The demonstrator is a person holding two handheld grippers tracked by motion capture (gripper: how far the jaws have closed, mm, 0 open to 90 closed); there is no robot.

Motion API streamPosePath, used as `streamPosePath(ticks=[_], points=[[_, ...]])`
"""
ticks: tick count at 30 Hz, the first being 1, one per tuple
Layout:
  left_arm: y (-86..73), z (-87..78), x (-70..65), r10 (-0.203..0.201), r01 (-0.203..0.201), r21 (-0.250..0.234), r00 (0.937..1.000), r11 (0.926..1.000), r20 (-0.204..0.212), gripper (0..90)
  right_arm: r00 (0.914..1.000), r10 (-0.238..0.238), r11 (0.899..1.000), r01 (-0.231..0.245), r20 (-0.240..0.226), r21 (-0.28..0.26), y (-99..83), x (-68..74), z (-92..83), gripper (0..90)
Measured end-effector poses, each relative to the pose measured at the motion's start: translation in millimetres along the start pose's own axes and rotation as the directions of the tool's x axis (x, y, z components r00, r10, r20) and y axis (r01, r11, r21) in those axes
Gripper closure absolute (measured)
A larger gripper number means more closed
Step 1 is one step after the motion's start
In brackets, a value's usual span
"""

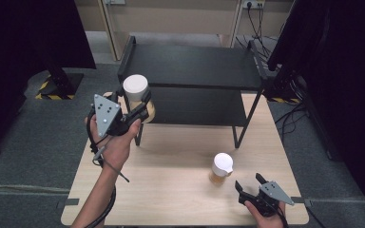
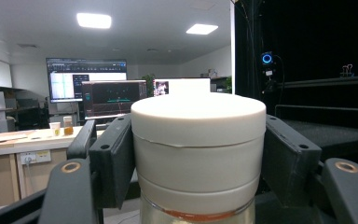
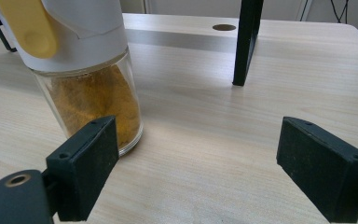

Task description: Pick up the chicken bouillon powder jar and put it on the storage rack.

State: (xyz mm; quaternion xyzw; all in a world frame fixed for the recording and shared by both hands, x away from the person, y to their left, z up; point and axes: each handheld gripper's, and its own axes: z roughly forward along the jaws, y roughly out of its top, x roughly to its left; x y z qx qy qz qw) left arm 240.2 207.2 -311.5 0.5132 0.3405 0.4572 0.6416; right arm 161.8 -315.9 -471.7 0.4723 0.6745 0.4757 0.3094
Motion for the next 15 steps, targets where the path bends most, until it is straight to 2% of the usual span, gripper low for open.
streamPosePath(ticks=[15], points=[[28.5, 11.8, 1.2, -0.008, 0.008, -0.002, 0.9998, 1.0000, -0.016, 33.8, 1.0000, 0.000, 1.000, 0.000, -0.001, 0.003, 0.5, 0.1, 0.2, 13.1]])
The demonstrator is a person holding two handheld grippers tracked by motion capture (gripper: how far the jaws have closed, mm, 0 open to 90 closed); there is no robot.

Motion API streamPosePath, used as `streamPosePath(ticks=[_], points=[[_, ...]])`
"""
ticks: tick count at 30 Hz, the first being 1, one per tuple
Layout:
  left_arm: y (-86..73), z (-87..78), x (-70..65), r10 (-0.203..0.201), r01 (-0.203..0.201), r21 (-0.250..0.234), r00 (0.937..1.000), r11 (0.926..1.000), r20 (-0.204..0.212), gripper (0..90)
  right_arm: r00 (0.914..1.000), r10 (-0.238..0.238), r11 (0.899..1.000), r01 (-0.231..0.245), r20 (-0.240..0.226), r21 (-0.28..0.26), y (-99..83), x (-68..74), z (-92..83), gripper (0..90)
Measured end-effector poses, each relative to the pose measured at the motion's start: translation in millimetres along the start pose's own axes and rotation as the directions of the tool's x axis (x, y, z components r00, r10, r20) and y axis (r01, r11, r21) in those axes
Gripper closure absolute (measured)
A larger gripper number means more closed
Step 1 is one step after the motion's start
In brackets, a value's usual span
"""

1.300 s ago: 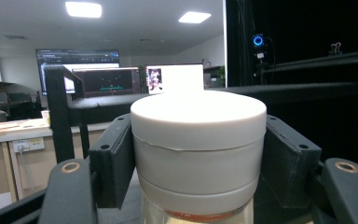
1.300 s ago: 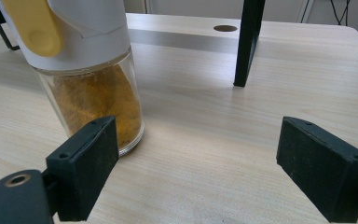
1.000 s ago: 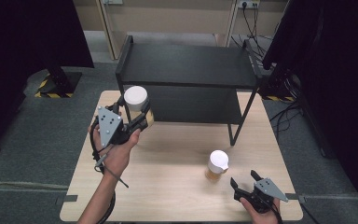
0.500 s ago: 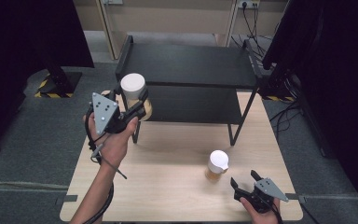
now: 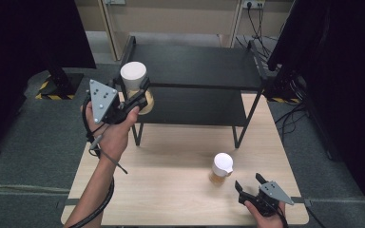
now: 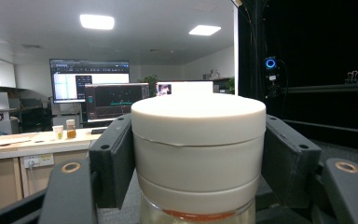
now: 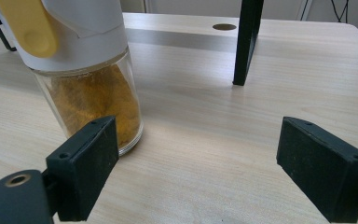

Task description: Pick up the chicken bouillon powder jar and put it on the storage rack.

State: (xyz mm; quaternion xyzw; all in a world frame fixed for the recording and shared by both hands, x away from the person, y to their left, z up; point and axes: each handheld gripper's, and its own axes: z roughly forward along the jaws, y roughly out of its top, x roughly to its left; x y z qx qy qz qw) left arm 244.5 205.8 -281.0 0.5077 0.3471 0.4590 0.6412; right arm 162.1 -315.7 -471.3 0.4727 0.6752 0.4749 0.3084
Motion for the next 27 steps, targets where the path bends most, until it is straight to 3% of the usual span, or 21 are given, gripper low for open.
streamPosePath(ticks=[17, 27], points=[[25.4, 12.1, -0.1, 0.007, -0.007, -0.017, 1.0000, 0.9998, -0.006, 33.7, 1.0000, 0.005, 1.000, -0.005, -0.001, 0.000, 0.0, -0.5, -0.1, 13.1], [32.6, 26.4, 0.1, 0.014, -0.014, -0.012, 0.9996, 0.9998, -0.024, 33.8, 1.0000, 0.007, 1.000, -0.007, -0.001, 0.000, 0.0, -0.9, 0.0, 13.1]])
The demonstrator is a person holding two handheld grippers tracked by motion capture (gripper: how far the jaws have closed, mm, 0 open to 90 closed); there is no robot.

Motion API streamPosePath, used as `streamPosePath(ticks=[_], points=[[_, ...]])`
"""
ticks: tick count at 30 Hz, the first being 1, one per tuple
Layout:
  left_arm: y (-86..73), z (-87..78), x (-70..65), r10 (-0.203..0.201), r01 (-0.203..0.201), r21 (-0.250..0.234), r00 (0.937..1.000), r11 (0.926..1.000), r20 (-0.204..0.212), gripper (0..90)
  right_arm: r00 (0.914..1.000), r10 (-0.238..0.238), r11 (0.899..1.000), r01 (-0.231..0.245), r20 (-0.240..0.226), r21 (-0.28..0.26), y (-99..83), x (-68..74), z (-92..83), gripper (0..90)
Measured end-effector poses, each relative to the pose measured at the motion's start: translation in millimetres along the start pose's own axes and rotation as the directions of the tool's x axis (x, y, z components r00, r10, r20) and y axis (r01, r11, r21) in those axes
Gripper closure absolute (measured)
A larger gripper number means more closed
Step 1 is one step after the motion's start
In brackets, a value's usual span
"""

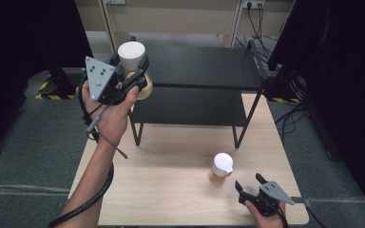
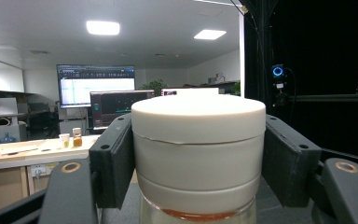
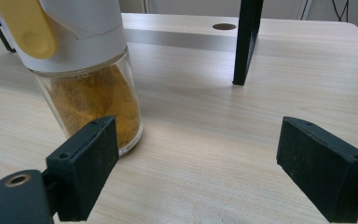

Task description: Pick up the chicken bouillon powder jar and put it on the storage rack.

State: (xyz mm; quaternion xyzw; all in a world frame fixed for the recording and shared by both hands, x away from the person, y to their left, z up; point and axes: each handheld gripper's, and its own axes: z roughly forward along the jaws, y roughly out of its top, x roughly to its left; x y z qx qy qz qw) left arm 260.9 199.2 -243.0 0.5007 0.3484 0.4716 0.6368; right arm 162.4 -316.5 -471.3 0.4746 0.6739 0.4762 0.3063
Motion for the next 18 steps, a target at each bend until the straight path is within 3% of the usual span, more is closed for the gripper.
streamPosePath(ticks=[18], points=[[14.6, 43.4, -0.9, 0.024, -0.022, 0.035, 0.9983, 0.9992, -0.052, 33.8, 1.0000, -0.003, 1.000, 0.003, -0.004, -0.004, -0.7, -0.7, -0.2, 13.2]])
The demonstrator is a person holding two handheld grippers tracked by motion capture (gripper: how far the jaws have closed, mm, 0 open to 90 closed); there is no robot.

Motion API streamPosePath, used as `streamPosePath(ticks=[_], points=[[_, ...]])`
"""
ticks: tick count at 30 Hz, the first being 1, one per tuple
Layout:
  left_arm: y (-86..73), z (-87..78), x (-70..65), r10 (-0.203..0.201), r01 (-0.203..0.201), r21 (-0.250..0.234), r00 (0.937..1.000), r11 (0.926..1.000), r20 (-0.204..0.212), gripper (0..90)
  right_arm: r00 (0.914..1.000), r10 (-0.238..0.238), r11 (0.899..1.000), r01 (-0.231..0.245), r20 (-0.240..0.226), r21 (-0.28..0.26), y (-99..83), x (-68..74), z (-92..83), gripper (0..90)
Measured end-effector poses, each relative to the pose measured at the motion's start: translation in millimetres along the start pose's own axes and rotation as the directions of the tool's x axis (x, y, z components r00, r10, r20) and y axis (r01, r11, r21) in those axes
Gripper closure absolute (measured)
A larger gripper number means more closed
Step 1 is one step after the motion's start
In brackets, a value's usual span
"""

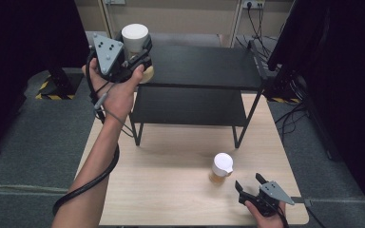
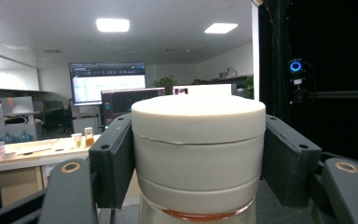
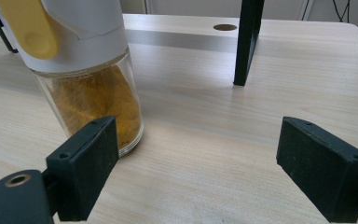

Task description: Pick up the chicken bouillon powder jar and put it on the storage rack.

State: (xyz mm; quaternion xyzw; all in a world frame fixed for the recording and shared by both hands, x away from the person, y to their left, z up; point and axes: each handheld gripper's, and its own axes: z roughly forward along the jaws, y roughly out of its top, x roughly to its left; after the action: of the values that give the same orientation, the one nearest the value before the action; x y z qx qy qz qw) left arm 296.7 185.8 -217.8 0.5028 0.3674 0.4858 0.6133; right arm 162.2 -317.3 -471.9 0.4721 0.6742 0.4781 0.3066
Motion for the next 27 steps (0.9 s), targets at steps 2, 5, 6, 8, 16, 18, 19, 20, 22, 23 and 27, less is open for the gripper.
streamPosePath(ticks=[2, 5, 6, 8, 16, 18, 19, 20, 22, 23, 27], points=[[-0.2, 4.9, 0.4, 0.002, -0.002, 0.011, 0.9999, 0.9999, -0.011, 33.7, 1.0000, -0.001, 1.000, 0.001, -0.001, 0.000, 0.0, -0.1, 0.0, 13.2], [-0.8, 10.8, 0.1, 0.019, -0.018, 0.029, 0.9994, 0.9994, -0.028, 33.8, 1.0000, -0.001, 1.000, 0.001, -0.002, 0.000, 0.0, -0.3, 0.0, 13.2], [-1.8, 13.2, 0.7, 0.012, -0.011, 0.033, 0.9994, 0.9994, -0.033, 33.7, 1.0000, -0.002, 1.000, 0.002, -0.002, 0.000, 0.1, -0.3, 0.0, 13.2], [-3.7, 16.5, 1.8, 0.006, -0.004, 0.041, 0.9992, 0.9991, -0.039, 33.8, 1.0000, -0.003, 1.000, 0.003, -0.003, 0.001, 0.2, -0.2, 0.1, 13.2], [-9.3, 23.3, 1.9, 0.005, -0.002, 0.058, 0.9986, 0.9983, -0.053, 33.7, 1.0000, -0.005, 1.000, 0.005, -0.005, -0.001, -0.1, -0.6, 0.0, 13.2], [-8.7, 24.1, 1.7, 0.015, -0.012, 0.060, 0.9985, 0.9981, -0.052, 33.7, 1.0000, -0.006, 1.000, 0.006, -0.006, 0.000, 0.1, -0.7, 0.1, 13.3], [-8.7, 24.5, 1.7, 0.019, -0.016, 0.061, 0.9985, 0.9980, -0.051, 33.7, 1.0000, -0.005, 1.000, 0.005, -0.006, 0.001, 0.2, -0.8, 0.1, 13.2], [-8.5, 24.8, 1.9, 0.018, -0.015, 0.062, 0.9986, 0.9980, -0.050, 33.7, 1.0000, -0.005, 1.000, 0.005, -0.006, 0.001, 0.2, -0.7, 0.2, 13.3], [-8.5, 25.0, 3.4, 0.014, -0.011, 0.063, 0.9988, 0.9979, -0.047, 33.6, 0.9999, -0.009, 1.000, 0.009, -0.006, 0.001, 0.1, -0.5, 0.1, 13.2], [-8.8, 25.1, 4.3, 0.012, -0.009, 0.062, 0.9989, 0.9980, -0.045, 33.5, 0.9999, -0.010, 1.000, 0.010, -0.007, 0.001, 0.2, -0.4, 0.1, 13.3], [-9.2, 24.2, 8.7, -0.024, 0.026, 0.059, 0.9987, 0.9979, -0.046, 32.7, 0.9999, -0.014, 1.000, 0.014, -0.006, 0.003, 0.4, 0.2, 0.2, 13.3]])
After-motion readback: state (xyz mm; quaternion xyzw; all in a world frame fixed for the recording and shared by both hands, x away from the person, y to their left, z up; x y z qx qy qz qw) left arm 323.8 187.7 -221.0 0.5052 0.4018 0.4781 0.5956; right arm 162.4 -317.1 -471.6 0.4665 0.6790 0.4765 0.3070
